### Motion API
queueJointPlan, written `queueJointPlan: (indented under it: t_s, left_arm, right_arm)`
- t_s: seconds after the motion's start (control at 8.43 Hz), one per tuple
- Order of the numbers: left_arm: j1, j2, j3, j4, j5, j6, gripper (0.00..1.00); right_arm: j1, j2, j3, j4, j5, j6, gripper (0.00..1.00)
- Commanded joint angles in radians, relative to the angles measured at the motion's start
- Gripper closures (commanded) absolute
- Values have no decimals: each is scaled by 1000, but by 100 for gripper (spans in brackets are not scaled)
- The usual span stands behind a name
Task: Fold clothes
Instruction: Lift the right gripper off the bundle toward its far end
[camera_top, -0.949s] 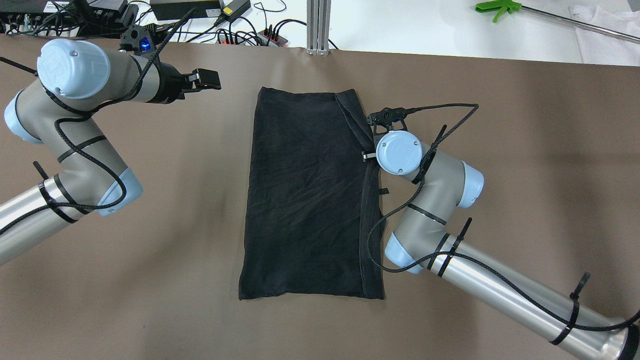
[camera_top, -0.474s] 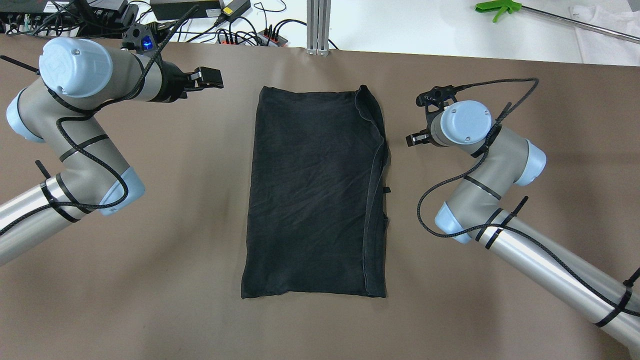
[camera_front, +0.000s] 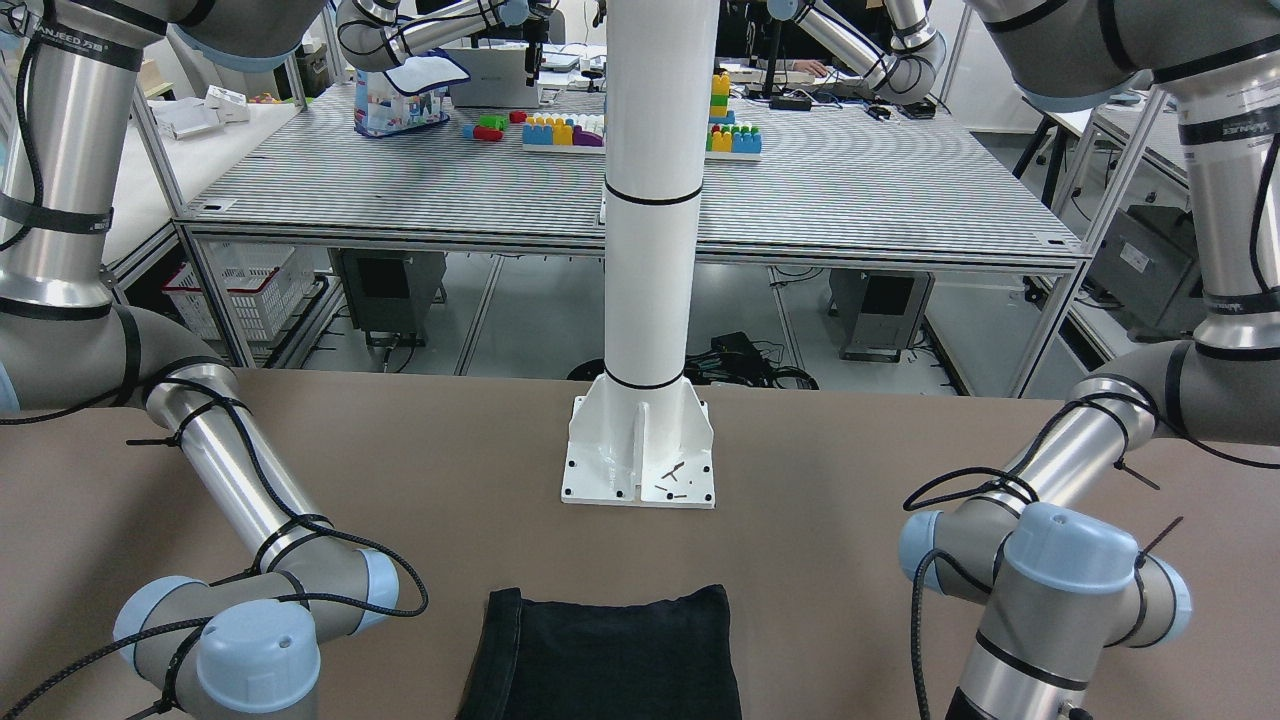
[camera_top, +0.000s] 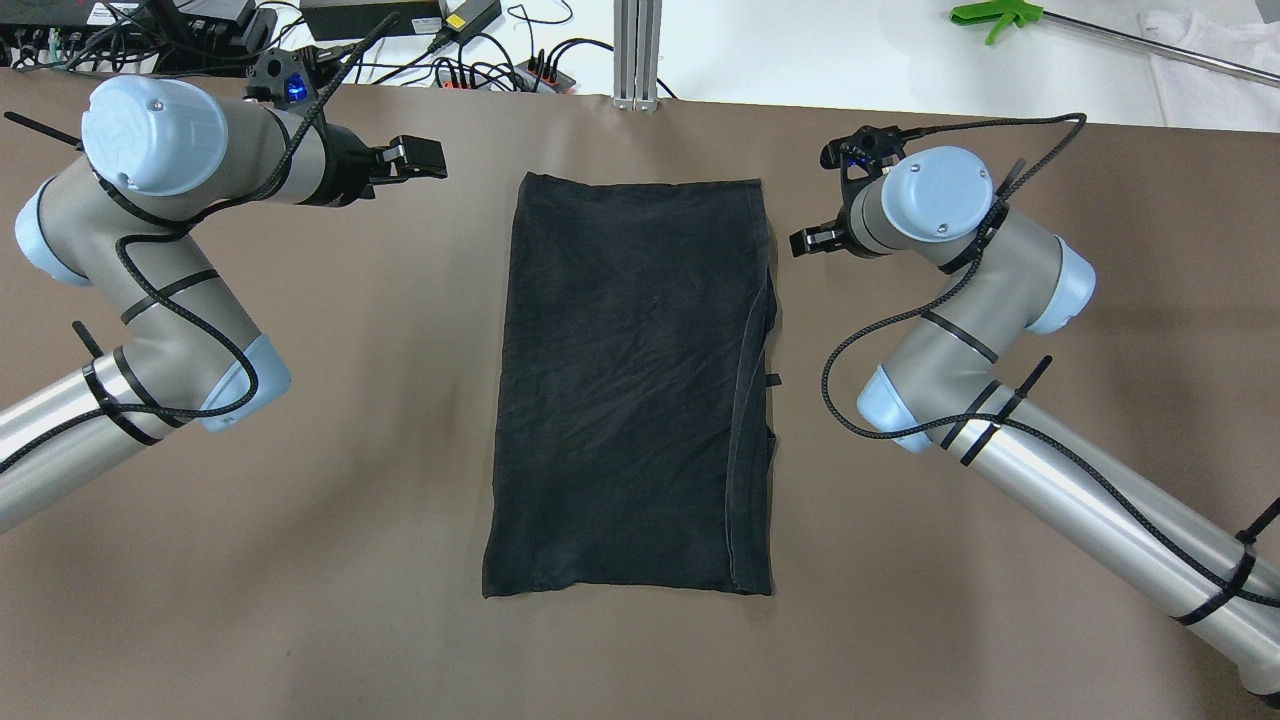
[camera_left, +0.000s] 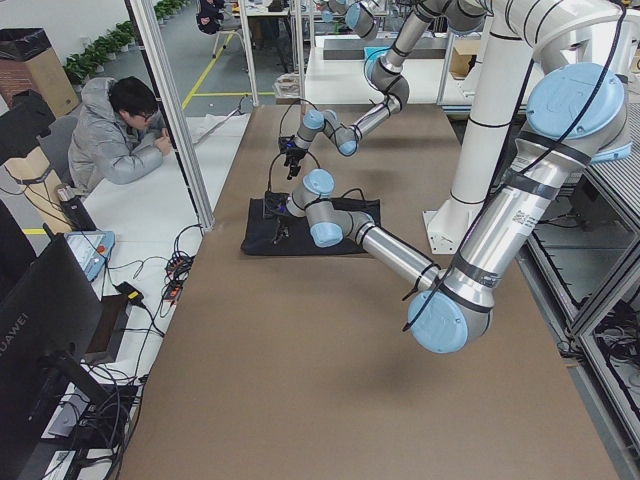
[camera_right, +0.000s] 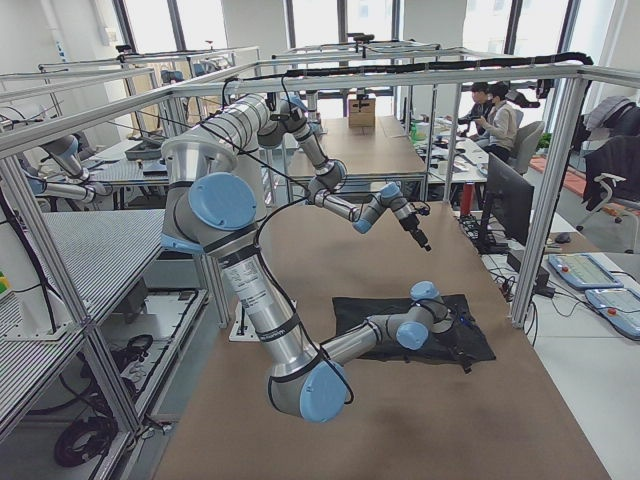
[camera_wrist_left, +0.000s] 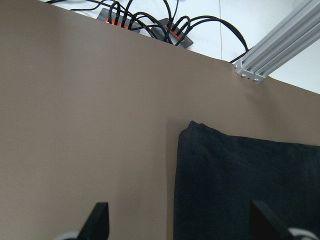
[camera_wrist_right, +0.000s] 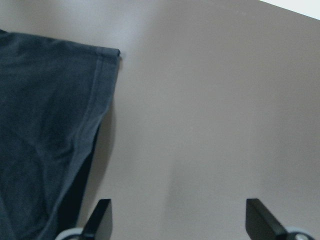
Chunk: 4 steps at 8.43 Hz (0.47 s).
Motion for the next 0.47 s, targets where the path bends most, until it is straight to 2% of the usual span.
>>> queueJointPlan:
  t_s: [0.0,0.36]
  left_arm:
    - [0,0,1,0,1,0,0]
    - [2,1,1,0,1,1,0]
  right_arm:
    - [-31,46,-4,-5,-7,89,6]
    - [-132,29,18,-4,-7,272,6]
